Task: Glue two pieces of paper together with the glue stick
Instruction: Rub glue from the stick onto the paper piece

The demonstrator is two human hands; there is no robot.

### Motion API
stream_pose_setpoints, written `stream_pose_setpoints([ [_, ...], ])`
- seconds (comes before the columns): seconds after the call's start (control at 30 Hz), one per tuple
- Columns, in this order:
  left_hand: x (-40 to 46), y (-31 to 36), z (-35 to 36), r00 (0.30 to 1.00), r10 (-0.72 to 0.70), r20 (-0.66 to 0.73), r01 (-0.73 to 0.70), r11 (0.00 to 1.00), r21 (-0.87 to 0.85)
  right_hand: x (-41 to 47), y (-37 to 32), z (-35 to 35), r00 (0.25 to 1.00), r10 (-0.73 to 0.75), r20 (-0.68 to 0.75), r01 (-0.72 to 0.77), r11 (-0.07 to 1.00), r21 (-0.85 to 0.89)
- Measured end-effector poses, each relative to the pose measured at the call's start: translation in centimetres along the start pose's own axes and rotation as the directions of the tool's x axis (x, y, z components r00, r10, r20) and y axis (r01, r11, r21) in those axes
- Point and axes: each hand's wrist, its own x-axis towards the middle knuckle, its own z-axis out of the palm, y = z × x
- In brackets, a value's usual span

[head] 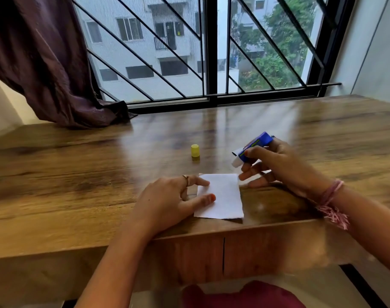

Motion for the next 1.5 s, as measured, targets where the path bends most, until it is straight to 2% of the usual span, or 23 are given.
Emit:
stream_pose_setpoints([
  [0.07, 0.2, -0.1, 0.0, 1.0, -0.006, 0.009, 0.006, 1.0, -0.01, 0.4, 0.7, 0.0, 1.0, -0.001, -0.016, -0.001, 0.997, -0.071],
  [0.17, 0.2, -0.2, 0.1, 1.0, -0.01, 0.008, 0.01, 1.0, -0.009, 0.4, 1.3, 0.2, 0.994, -0.089, -0.06, 0.073, 0.969, -0.236],
  [0.23, 0.2, -0.2, 0.2, 1.0, -0.017, 0.01, 0.018, 1.0, -0.019, 0.3, 1.3, 0.2, 0.989, -0.127, -0.076, 0.103, 0.959, -0.264],
  [0.6, 0.2, -0.2, 0.2, 1.0, -0.029, 0.007, 0.029, 0.999, -0.018, -0.1, 0.8, 0.5, 0.992, -0.119, -0.029, 0.104, 0.945, -0.31],
  [0.73, 0.2, -0.2, 0.2, 1.0, -0.024, 0.015, 0.024, 1.0, -0.012, 0.1, 0.8, 0.4, 0.991, -0.109, -0.074, 0.081, 0.949, -0.305],
  [0.87, 0.1, -0.2, 0.2, 1.0, -0.024, 0.0, 0.024, 1.0, -0.001, -0.1, 0.9, 0.3, 0.994, -0.1, -0.031, 0.086, 0.951, -0.297],
  [1.0, 0.1, -0.1, 0.2, 1.0, -0.019, 0.007, 0.019, 1.0, 0.002, 0.1, 0.9, 0.3, 0.992, -0.107, -0.07, 0.082, 0.954, -0.29],
  [1.1, 0.1, 0.0, 0.2, 1.0, -0.016, 0.002, 0.016, 1.0, 0.012, 0.0, 0.9, 0.3, 0.994, -0.108, -0.03, 0.092, 0.939, -0.331],
  [1.2, 0.0, 0.1, 0.2, 1.0, -0.003, 0.005, 0.003, 1.0, 0.028, 0.1, 1.1, 0.3, 0.994, -0.101, -0.049, 0.083, 0.954, -0.289],
  [1.37, -0.3, 0.2, 0.0, 0.997, 0.074, 0.017, -0.076, 0.99, 0.119, 0.2, 0.9, 0.4, 0.993, -0.097, -0.061, 0.076, 0.955, -0.286],
  [1.5, 0.3, 0.2, -0.6, 0.985, 0.129, 0.119, -0.154, 0.958, 0.241, 0.2, 0.9, 0.5, 0.992, -0.103, -0.069, 0.078, 0.951, -0.298],
])
